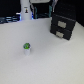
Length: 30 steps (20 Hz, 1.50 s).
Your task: Open the kcup holder, insert the kcup into the holder, and close the kcup holder
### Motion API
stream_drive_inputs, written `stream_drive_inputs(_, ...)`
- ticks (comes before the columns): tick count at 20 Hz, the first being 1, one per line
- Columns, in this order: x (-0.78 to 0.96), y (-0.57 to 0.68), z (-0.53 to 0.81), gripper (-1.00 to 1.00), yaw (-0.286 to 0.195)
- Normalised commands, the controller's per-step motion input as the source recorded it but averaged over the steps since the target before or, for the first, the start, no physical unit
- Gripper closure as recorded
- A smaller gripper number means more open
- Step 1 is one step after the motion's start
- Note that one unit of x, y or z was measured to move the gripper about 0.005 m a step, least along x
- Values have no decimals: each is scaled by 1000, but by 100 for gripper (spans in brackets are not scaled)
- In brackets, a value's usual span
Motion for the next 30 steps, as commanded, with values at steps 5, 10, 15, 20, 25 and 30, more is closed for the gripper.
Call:
stream_drive_inputs(5,-141,467,123,-100,-97)
stream_drive_inputs(10,-240,631,71,-100,-182)
stream_drive_inputs(15,-206,637,2,-100,-202)
stream_drive_inputs(20,-209,666,-17,-100,-197)
stream_drive_inputs(25,-252,695,-86,-100,-179)
stream_drive_inputs(30,-261,676,-184,-100,-172)
